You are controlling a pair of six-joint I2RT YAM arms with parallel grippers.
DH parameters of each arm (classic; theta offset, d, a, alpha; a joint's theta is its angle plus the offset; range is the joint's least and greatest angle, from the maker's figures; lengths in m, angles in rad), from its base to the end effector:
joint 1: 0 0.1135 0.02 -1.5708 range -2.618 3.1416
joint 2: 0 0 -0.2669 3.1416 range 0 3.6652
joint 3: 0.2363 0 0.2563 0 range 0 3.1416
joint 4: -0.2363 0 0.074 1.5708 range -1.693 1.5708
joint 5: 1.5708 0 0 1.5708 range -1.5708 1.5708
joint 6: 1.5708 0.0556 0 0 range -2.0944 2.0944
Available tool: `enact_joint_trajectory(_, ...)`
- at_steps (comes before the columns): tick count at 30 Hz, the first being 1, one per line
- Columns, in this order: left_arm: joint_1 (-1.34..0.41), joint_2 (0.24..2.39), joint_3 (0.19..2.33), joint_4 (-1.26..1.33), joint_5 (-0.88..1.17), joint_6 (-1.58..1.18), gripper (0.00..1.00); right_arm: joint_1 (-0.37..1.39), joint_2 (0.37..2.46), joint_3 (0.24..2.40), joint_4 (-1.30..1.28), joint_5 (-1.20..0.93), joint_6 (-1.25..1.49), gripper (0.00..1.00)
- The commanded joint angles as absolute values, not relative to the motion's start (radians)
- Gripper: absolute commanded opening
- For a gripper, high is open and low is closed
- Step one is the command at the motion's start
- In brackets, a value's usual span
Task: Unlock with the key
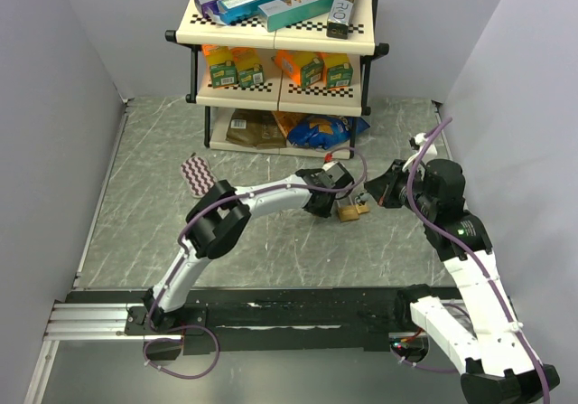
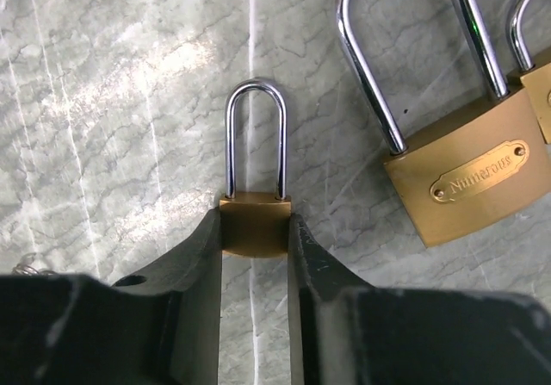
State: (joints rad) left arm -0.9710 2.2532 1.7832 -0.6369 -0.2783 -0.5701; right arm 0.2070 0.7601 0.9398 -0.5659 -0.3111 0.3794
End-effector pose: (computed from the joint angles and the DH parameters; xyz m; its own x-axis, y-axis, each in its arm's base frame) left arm 0.2918 -0.3997 0.1473 -0.8159 0.2738 -0.5093 0.3373 0.9408 -0.0347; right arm 0.1713 0.0534 0.3532 -0.5177 0.2516 -0.8178 -0.3030 0.8400 0.4502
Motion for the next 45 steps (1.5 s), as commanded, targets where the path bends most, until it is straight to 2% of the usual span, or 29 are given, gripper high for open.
enact_joint_trajectory(1, -0.943, 2.215, 1.718, -0.675, -0.261, -0.642, 0.01, 0.215, 0.741, 0.92, -0.529, -0.345, 0.353, 0.0)
enact_joint_trajectory(4, -0.91, 2.114, 1.695, -0.641, -0.232, -0.714, 0.01, 0.213, 0.744, 0.897, -0.505, -0.386, 0.341, 0.0)
enact_joint_trajectory(13, -0.825, 1.816, 1.513, -0.491, -0.077, -0.97, 0.01, 0.279, 0.811, 0.81, -0.321, -0.699, 0.356, 0.0)
enact_joint_trajectory(22, -0.782, 1.553, 1.353, -0.344, 0.018, -1.201, 0.01, 0.406, 0.963, 0.822, -0.204, -0.742, 0.416, 0.0)
enact_joint_trajectory(30, -0.782, 1.454, 1.26, -0.311, 0.048, -1.249, 0.01, 0.42, 1.065, 0.839, -0.118, -0.785, 0.48, 0.0)
enact_joint_trajectory(37, -0.781, 1.416, 1.246, -0.336, 0.017, -1.25, 0.01, 0.426, 1.129, 0.908, -0.205, -0.675, 0.465, 0.0)
enact_joint_trajectory(45, -0.782, 1.434, 1.275, -0.348, 0.015, -1.23, 0.01, 0.428, 1.213, 0.969, -0.221, -0.699, 0.471, 0.0)
